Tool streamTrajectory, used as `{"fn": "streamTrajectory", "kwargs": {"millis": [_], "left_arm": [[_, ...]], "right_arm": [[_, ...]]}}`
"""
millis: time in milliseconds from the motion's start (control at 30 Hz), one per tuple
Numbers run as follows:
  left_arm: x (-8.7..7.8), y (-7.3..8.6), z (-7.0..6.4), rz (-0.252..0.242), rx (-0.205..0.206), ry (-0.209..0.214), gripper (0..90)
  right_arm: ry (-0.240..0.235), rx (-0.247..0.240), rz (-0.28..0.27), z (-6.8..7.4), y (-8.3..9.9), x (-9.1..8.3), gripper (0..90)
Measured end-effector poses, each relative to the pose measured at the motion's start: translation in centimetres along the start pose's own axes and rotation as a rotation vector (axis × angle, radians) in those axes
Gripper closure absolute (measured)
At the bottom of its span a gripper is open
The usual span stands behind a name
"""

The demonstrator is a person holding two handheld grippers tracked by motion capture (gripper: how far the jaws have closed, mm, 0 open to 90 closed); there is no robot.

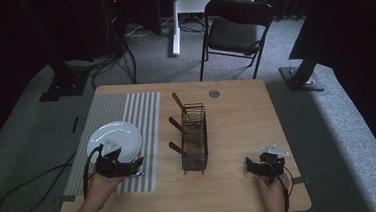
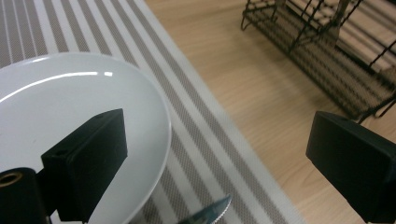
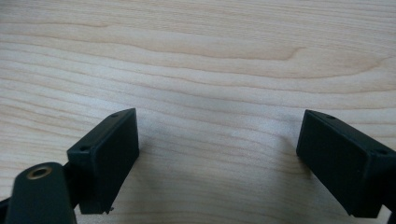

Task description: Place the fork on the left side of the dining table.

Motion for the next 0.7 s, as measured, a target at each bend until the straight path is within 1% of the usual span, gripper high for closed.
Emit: {"fn": "streamTrajectory", "kwargs": {"millis": [67, 100, 133, 200, 233, 267, 300, 333, 367, 400, 433, 467, 533, 567, 600, 633, 700], "left_arm": [[0.4, -0.5, 0.0, -0.002, 0.013, -0.009, 5.2], [0.7, -1.0, 0.0, -0.006, 0.012, 0.001, 5.2], [0.9, -1.3, 0.0, -0.009, 0.011, 0.003, 5.3], [1.1, -1.4, -0.1, -0.009, 0.015, 0.010, 5.2], [1.7, -1.7, -0.1, -0.009, 0.023, 0.005, 5.2], [1.7, -1.7, -0.1, -0.009, 0.023, 0.005, 5.2], [2.2, -1.9, -0.2, -0.010, 0.017, 0.007, 5.2], [2.2, -1.9, -0.2, -0.010, 0.017, 0.007, 5.3], [2.5, -2.3, -0.3, -0.013, 0.002, 0.019, 5.2], [2.5, -2.3, -0.3, -0.013, 0.002, 0.019, 5.2], [2.9, -2.7, -0.3, -0.013, 0.005, 0.014, 5.2], [3.1, -3.0, -0.3, -0.015, -0.005, 0.024, 5.3], [3.2, -3.3, -0.4, -0.019, -0.012, 0.030, 5.3], [3.8, -3.6, -0.4, -0.006, -0.002, 0.032, 5.3], [3.8, -3.6, -0.4, -0.006, -0.002, 0.032, 5.3], [4.0, -3.7, -0.4, -0.002, 0.006, 0.028, 5.3], [4.5, -3.9, -0.5, 0.007, 0.008, 0.030, 5.4]], "right_arm": [[0.000, -0.001, 0.000, 0.0, 0.0, 0.0, 12.6], [0.000, 0.000, 0.000, 0.0, 0.0, 0.0, 12.6], [0.000, -0.001, 0.000, 0.0, 0.0, 0.0, 12.6], [0.000, 0.000, 0.000, 0.0, 0.0, 0.0, 12.6], [0.000, 0.000, 0.000, 0.0, 0.0, 0.0, 12.6], [0.000, 0.000, 0.000, 0.0, 0.0, 0.0, 12.6], [0.000, -0.001, 0.000, 0.0, 0.0, 0.0, 12.5], [0.000, 0.000, 0.000, 0.0, 0.0, 0.0, 12.6], [0.000, -0.001, 0.000, 0.0, 0.0, 0.0, 12.6], [0.000, -0.001, 0.000, 0.0, 0.0, 0.0, 12.6], [0.000, 0.000, 0.000, 0.0, 0.0, 0.0, 12.6], [0.000, 0.000, 0.000, 0.0, 0.0, 0.0, 12.6], [0.000, -0.001, 0.000, 0.0, 0.0, 0.0, 12.5], [0.000, 0.000, 0.000, 0.0, 0.0, 0.0, 12.6], [0.000, 0.000, 0.000, 0.0, 0.0, 0.0, 12.6], [0.000, -0.001, 0.000, 0.0, 0.0, 0.0, 12.6], [0.000, -0.001, 0.000, 0.0, 0.0, 0.0, 12.6]]}}
Point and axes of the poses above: each handheld gripper's, and its own axes: x roughly forward along the jaws, y roughly out of its underside, z roughly to its left, the point moved 10 cm from there along x, roughly forward along the jaws, and after that the axes turned 8 degrees about -z, right-handed, at the moved point
